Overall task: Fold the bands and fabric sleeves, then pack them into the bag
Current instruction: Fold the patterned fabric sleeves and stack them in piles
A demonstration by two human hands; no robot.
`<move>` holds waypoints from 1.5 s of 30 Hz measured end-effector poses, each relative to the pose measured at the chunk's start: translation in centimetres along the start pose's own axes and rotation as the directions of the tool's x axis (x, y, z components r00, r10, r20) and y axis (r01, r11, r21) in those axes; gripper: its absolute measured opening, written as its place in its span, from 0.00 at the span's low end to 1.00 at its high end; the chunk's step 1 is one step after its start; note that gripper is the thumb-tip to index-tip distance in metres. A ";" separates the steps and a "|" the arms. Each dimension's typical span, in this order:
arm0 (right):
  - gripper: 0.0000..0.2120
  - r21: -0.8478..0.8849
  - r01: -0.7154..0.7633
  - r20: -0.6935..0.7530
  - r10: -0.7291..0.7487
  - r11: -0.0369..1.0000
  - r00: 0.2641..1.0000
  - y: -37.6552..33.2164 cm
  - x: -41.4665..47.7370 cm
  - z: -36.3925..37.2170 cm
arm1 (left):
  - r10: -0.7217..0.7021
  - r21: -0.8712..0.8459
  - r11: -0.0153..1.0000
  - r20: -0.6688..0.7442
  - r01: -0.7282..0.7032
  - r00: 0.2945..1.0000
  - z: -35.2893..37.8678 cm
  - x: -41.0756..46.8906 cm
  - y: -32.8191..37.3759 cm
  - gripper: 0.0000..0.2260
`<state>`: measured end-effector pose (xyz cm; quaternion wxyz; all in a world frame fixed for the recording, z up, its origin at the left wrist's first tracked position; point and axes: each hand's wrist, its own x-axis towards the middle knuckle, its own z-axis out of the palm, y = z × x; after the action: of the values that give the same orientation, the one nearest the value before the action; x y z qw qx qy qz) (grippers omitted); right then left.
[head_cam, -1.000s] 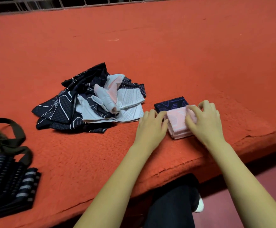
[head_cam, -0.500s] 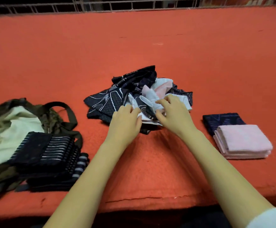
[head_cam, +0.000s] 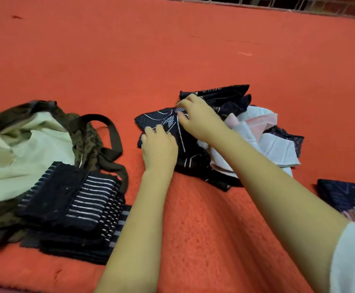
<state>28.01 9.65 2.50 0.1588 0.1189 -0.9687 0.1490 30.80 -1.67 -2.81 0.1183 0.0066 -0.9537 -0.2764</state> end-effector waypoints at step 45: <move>0.12 0.243 -0.259 -0.122 0.294 0.935 0.948 -3.3 -25.9 2.0 | 0.671 -0.297 0.734 0.176 -0.611 0.720 -3.2 -15.7 -5.8 0.12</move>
<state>52.26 10.66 -7.38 0.1972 -0.0136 -0.9374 0.2868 46.46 -7.10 -6.71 0.0752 -0.3765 -0.8666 -0.3186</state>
